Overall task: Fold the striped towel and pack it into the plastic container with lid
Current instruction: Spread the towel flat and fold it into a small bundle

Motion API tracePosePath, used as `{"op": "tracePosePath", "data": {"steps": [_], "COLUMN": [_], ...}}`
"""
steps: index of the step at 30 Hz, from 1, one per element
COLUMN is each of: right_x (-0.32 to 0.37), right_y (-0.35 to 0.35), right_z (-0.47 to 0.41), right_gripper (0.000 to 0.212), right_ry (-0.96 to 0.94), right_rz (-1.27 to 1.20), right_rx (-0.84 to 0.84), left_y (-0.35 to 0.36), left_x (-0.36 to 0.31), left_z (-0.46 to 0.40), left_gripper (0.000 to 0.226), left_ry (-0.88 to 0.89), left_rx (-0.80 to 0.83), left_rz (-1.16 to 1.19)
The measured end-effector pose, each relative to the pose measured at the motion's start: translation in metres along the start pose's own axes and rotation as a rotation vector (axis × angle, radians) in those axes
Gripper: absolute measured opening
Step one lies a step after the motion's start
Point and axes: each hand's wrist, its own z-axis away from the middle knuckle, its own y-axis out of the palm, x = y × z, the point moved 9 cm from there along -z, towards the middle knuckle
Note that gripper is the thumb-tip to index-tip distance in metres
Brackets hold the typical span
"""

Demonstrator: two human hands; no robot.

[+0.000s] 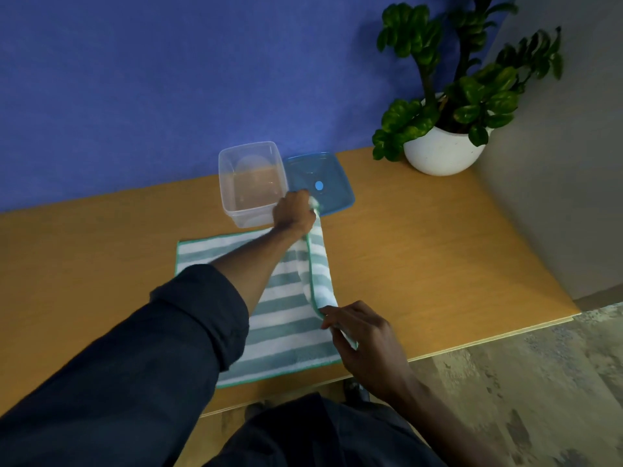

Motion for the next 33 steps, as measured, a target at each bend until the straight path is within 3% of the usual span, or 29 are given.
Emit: {"op": "tracePosePath", "data": {"steps": [5,7,11,18,22,27,30,33], "right_x": [-0.008,-0.014,-0.014,-0.012,-0.009,0.020,0.038,0.059], "right_y": [0.006,0.011,0.025,0.051,0.076,0.092,0.095,0.101], "right_z": [0.004,0.005,0.001,-0.005,0.000,-0.005,-0.012,-0.020], "right_gripper": [0.036,0.036,0.030,0.025,0.016,0.007,0.008,0.011], "right_ry": [0.201,0.298,0.406,0.562,0.668,0.534,0.511,0.470], "right_rz": [-0.213,-0.317,-0.429,-0.564,-0.496,-0.312,-0.339,-0.393], "right_rx": [-0.005,-0.018,-0.005,0.084,0.228,0.249,0.191,0.155], "left_y": [-0.027,-0.025,-0.007,-0.002,-0.044,-0.102,-0.124,-0.121], "left_x": [0.036,0.047,0.080,0.127,0.139,0.132,0.146,0.173], "left_z": [-0.032,-0.037,-0.016,0.008,-0.007,-0.027,-0.030,-0.028], "left_gripper": [0.019,0.016,0.035,0.040,0.029,0.018,0.017,0.019], "left_ry": [-0.158,-0.159,-0.195,-0.185,-0.075,0.084,0.049,-0.064], "left_rx": [-0.076,-0.001,0.164,0.356,0.274,0.131,0.007,0.000], "left_rz": [0.366,0.459,0.594,0.588,0.549,0.430,0.455,0.576]}}
